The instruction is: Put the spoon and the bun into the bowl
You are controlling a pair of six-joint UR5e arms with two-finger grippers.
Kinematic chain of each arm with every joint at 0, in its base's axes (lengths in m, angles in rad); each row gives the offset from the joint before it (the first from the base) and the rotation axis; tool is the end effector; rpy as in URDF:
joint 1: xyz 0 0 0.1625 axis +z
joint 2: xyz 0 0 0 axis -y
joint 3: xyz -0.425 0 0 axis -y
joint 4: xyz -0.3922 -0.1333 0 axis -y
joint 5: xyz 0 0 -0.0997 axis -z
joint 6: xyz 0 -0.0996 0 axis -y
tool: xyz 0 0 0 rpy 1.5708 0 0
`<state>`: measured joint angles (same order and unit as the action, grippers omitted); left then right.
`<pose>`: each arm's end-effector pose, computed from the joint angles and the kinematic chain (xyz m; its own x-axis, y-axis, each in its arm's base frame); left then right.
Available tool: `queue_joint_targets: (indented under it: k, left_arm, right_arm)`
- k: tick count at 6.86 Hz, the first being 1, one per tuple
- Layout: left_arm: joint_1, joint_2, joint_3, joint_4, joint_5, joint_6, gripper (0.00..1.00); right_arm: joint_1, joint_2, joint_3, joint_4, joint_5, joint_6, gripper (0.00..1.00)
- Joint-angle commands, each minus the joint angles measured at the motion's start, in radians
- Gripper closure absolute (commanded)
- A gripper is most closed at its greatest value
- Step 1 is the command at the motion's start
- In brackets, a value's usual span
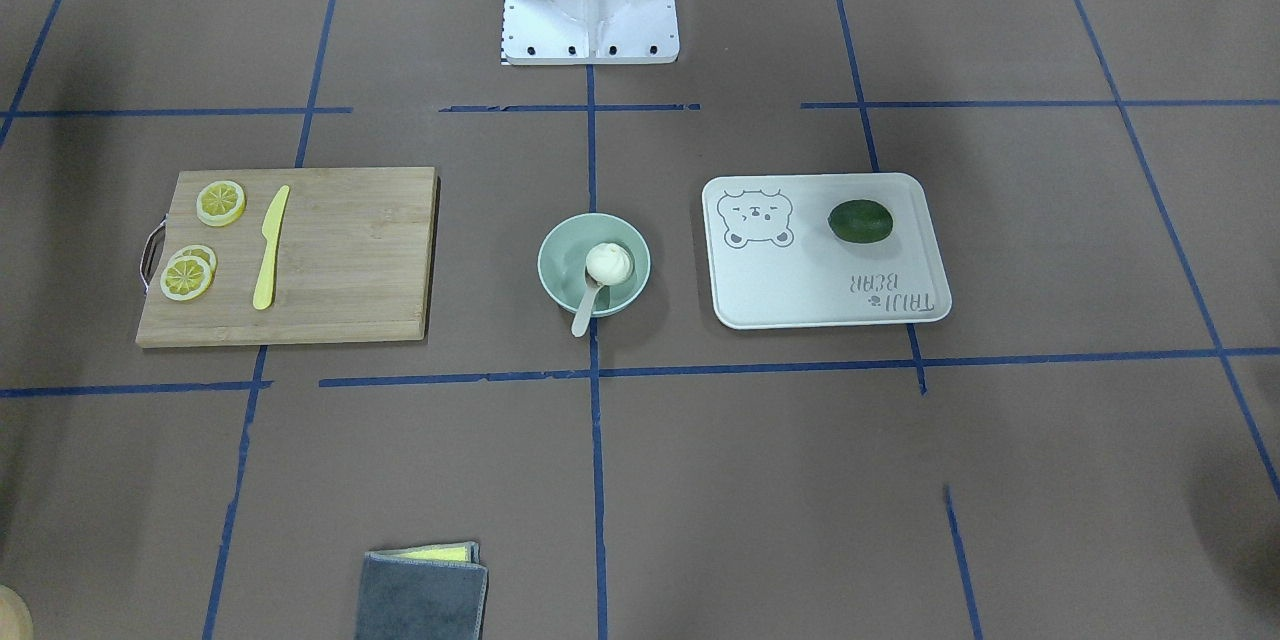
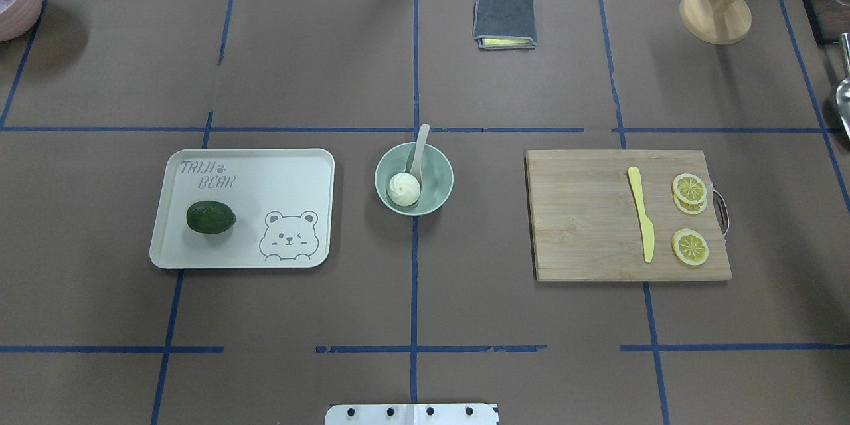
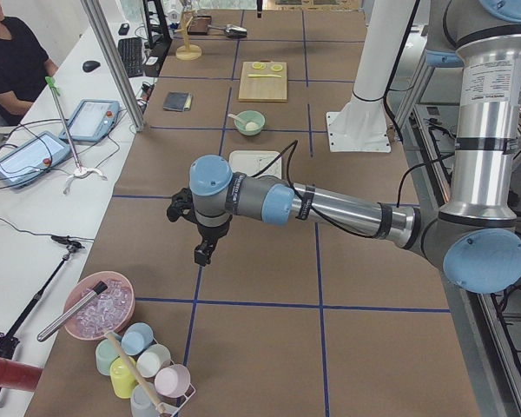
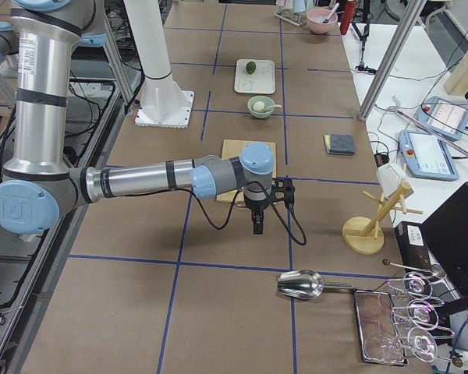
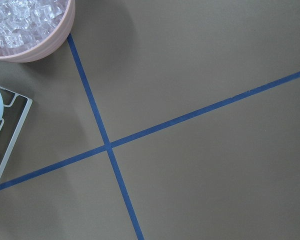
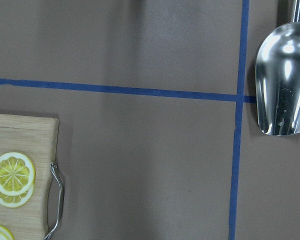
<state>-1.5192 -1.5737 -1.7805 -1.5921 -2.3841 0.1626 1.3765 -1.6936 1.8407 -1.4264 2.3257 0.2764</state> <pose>-0.0352 -0.4999 0.5482 0.6604 0.3582 -0.6599 -0.1592 0.9257 0.3431 -0.0235 -0.4563 0.5676 0.7014 -0.0647 0.7098 -0.0067 0.9952 0.0974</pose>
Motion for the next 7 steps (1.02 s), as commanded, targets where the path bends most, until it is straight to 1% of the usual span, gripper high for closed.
queue_joint_targets:
  k: [1,2,4,6,7]
  left_arm:
    - [0.001,-0.002,0.006,0.000,-0.001,0.000,0.00]
    - [0.001,-0.002,0.007,0.000,0.000,0.000,0.00]
    - [0.001,-0.002,0.056,0.000,0.000,0.000,0.00]
    - [0.001,-0.006,0.061,0.001,0.000,0.000,0.00]
    - [0.001,-0.009,0.059,0.000,0.000,0.000,0.00]
  right_arm:
    - [-0.002,0.014,-0.021,0.000,0.003,0.000,0.00]
    - [-0.002,0.018,-0.021,0.000,0.007,-0.002,0.00]
    - [-0.005,0.014,-0.026,-0.002,0.021,-0.009,0.00]
    - [-0.005,0.011,-0.049,-0.003,0.024,-0.066,0.00]
    - [-0.002,0.011,-0.049,-0.003,0.024,-0.066,0.00]
